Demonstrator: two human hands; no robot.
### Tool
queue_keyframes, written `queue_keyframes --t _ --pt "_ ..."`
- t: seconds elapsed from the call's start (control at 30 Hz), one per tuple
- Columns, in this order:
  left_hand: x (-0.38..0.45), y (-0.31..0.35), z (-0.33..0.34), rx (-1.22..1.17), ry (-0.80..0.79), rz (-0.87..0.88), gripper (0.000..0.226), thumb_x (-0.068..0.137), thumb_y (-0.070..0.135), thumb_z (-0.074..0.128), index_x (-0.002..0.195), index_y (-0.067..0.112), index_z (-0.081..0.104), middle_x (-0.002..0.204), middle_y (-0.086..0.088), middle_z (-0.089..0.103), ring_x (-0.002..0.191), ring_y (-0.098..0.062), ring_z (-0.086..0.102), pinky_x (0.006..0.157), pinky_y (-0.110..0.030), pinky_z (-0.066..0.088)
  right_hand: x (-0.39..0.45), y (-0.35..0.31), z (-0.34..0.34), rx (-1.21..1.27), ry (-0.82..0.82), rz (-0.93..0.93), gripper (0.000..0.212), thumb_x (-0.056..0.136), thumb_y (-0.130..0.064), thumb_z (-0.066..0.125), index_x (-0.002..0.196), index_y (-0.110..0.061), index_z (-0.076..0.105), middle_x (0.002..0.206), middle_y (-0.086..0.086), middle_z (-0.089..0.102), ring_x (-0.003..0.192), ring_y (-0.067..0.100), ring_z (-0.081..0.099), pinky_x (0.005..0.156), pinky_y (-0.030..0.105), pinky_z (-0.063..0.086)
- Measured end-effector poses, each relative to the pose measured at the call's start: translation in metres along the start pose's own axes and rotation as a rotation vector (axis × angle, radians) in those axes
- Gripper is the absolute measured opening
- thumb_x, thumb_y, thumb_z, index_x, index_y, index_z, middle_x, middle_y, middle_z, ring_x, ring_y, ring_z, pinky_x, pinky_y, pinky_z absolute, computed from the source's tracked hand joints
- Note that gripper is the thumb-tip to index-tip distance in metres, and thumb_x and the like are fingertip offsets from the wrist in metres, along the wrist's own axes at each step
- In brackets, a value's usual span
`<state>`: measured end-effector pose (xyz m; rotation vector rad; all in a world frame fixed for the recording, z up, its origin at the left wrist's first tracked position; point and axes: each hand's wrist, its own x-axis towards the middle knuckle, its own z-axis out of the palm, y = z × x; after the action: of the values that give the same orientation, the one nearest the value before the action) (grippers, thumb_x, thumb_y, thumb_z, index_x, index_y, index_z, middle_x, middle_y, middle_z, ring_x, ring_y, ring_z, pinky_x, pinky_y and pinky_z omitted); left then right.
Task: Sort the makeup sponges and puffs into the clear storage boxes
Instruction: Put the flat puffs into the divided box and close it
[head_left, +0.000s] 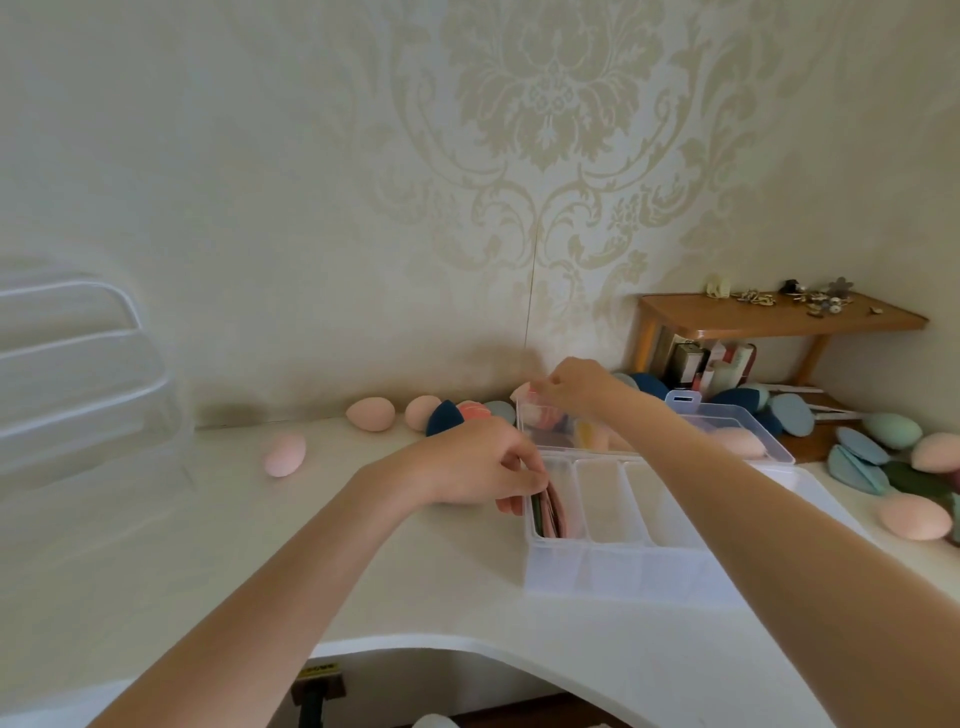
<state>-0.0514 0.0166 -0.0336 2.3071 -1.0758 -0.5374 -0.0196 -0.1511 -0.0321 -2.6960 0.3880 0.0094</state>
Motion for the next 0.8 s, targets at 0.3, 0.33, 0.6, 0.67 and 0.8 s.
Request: queue_keyframes --t 0.3,0.33,0.6,0.67,0.8 --pt "-0.002 0.0 -0.006 0.104 0.039 -0.032 0.018 0.089 0.038 0.052 0.099 0.03 0.066 0.072 0.016 0.06 0.078 -0.007 0.06 0.083 -0.026 0.045 -0.031 0.006 -0.048 0.172 0.48 -0.296 0.015 0.089 -0.007 0.058 0.08 -0.006 0.07 0.071 0.0 0.063 0.06 0.011 0.06 0.061 0.006 0.047" --pt "-0.001 -0.001 -0.008 0.111 0.088 -0.035 0.017 0.088 0.039 0.053 0.096 0.034 0.066 0.076 0.016 0.06 0.082 -0.01 0.061 0.087 -0.03 0.046 -0.04 0.006 -0.056 0.139 0.402 -0.299 0.011 0.087 -0.009 0.061 0.086 -0.009 0.072 0.077 -0.001 0.065 0.062 0.009 0.061 0.065 0.009 0.05" --pt "-0.001 0.018 -0.001 0.29 0.075 0.005 0.027 0.084 0.045 0.058 0.108 0.032 0.062 0.085 0.017 0.042 0.087 -0.008 0.046 0.07 -0.018 0.036 -0.122 0.001 -0.062 -0.114 -0.126 -0.282 0.014 0.074 -0.026 0.077 0.083 -0.016 0.077 0.08 -0.003 0.074 0.079 0.021 0.067 0.07 0.024 0.052" --pt "0.0 0.021 0.003 0.336 0.03 -0.001 0.035 0.082 0.043 0.061 0.113 0.027 0.061 0.08 0.017 0.038 0.089 -0.01 0.044 0.062 -0.016 0.034 -0.129 0.001 -0.056 -0.196 -0.187 -0.272 0.022 0.074 -0.028 0.076 0.091 -0.015 0.076 0.089 -0.002 0.074 0.082 0.015 0.065 0.066 0.016 0.046" --pt "0.0 0.021 0.01 0.358 0.011 -0.031 0.033 0.078 0.041 0.067 0.106 0.024 0.063 0.093 0.006 0.041 0.098 -0.019 0.05 0.076 -0.03 0.043 -0.13 0.003 -0.037 -0.247 -0.223 -0.259 0.031 0.077 -0.026 0.074 0.106 -0.014 0.071 0.105 -0.001 0.071 0.088 0.009 0.06 0.07 0.012 0.043"
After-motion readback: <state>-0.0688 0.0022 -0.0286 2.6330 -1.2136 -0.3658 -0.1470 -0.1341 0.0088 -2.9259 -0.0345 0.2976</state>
